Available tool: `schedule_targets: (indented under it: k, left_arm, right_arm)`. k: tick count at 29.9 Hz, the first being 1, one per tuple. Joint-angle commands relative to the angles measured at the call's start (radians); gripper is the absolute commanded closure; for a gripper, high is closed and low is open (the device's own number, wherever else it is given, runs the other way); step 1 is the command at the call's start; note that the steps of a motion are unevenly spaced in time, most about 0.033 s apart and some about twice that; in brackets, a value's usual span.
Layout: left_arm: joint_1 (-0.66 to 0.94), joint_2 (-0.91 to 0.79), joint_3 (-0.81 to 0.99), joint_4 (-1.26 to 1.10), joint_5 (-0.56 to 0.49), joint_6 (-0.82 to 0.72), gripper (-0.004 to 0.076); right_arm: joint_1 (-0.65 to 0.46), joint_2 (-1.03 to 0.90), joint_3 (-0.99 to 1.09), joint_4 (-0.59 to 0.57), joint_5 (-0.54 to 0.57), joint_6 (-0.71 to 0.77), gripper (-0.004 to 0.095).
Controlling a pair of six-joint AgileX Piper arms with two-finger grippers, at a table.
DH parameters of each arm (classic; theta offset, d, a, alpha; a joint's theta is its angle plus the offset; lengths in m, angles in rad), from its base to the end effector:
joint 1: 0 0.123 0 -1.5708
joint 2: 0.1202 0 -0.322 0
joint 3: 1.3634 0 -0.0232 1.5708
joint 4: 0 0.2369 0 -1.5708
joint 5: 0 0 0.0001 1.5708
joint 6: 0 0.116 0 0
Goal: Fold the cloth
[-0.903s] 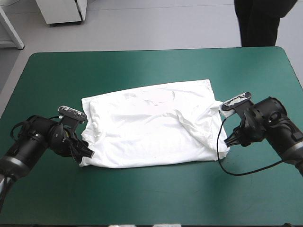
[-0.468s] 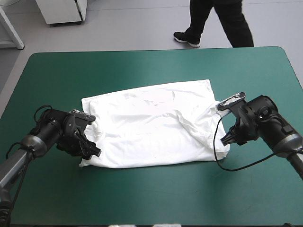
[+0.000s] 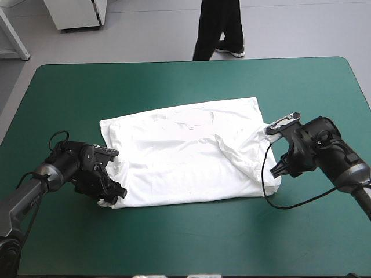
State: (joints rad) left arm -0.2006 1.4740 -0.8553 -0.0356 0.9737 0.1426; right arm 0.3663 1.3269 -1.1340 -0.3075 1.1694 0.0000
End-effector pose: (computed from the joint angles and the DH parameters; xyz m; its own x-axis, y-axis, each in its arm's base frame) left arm 0.2257 -0.0494 0.2291 -0.9459 0.3171 -0.0689 0.3191 0.9475 -0.0211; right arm 0.2287 0.0531 0.3346 -0.8490 -0.4523 -0.2732 -0.3712 0.8784 -0.3010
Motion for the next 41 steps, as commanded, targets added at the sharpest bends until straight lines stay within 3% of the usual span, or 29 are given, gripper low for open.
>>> schedule_targets:
  k: [1,6,9,12,16,18,25,41]
  left_arm:
    - [0.001,-0.022,0.002,-0.053,-0.023,0.014,0.0230]
    - [0.001,-0.006,0.002,-0.135,-0.025,0.049,0.0232]
    - [0.000,0.005,0.002,-0.154,-0.025,0.049,0.0272]
    - [0.000,0.007,0.002,-0.158,-0.035,0.049,0.0407]
    - [0.000,0.007,0.002,-0.163,-0.053,0.064,0.0647]
    - [0.000,0.007,0.002,-0.166,-0.061,0.087,0.0731]
    - [0.000,0.009,0.002,-0.160,-0.057,0.093,0.0733]
    - [0.000,0.007,0.002,-0.132,-0.027,0.093,0.0733]
  right_arm:
    - [-0.005,-0.023,-0.026,-0.034,-0.021,0.000,0.0432]
    - [-0.005,-0.019,-0.026,-0.007,-0.027,0.034,0.0435]
    - [-0.039,-0.008,-0.026,0.102,-0.016,0.034,0.0435]
    - [-0.095,0.004,-0.024,0.207,-0.027,0.000,0.0435]
    - [-0.113,0.014,-0.024,0.218,-0.062,-0.019,0.0435]
    - [-0.113,0.030,-0.022,0.241,-0.072,-0.034,0.0435]
    - [-0.113,0.154,0.016,0.363,-0.090,-0.110,0.0419]
    - [-0.113,0.272,0.026,0.327,-0.127,-0.116,0.0402]
